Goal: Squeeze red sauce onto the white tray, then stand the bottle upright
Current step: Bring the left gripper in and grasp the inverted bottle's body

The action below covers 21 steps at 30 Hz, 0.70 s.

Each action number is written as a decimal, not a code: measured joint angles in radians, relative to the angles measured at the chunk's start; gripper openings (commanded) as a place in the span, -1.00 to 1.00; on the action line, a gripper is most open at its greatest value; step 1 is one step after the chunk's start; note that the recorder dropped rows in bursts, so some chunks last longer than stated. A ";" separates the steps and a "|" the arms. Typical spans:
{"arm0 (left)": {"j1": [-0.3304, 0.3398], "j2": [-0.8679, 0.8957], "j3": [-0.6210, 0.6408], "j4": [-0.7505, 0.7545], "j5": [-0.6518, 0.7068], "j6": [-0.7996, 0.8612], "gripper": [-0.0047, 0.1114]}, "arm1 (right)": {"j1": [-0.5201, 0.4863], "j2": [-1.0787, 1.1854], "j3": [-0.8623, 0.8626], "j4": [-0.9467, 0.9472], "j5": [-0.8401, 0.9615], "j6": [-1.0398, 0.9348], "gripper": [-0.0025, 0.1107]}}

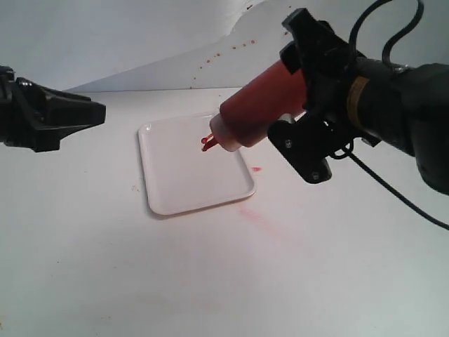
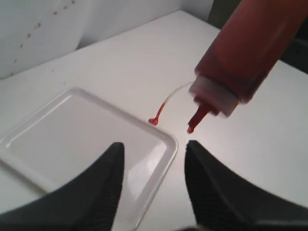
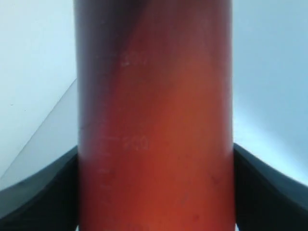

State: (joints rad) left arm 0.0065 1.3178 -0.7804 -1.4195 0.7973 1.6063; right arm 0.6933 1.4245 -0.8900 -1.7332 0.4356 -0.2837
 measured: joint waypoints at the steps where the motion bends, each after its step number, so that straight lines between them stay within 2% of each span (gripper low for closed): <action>1: 0.000 0.006 0.000 -0.027 0.011 0.046 0.10 | 0.011 0.000 0.000 0.000 0.002 -0.011 -0.96; 6: 0.000 0.051 0.000 -0.142 0.088 0.150 0.35 | 0.045 0.000 0.000 0.000 -0.001 -0.054 -0.96; 10: -0.024 0.085 0.000 -0.175 0.132 0.253 0.38 | 0.051 0.012 -0.002 0.000 -0.001 -0.084 -0.96; 17: -0.119 0.101 0.000 -0.184 -0.015 0.346 0.38 | 0.051 0.166 -0.086 0.002 0.102 -0.137 -0.96; 21: -0.156 0.133 -0.018 -0.289 -0.032 0.465 0.38 | 0.051 0.305 -0.212 0.004 0.179 -0.139 -0.96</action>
State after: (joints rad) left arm -0.1496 1.4511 -0.7981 -1.7087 0.7655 2.0714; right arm 0.7441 1.7299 -1.1017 -1.7291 0.6142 -0.4222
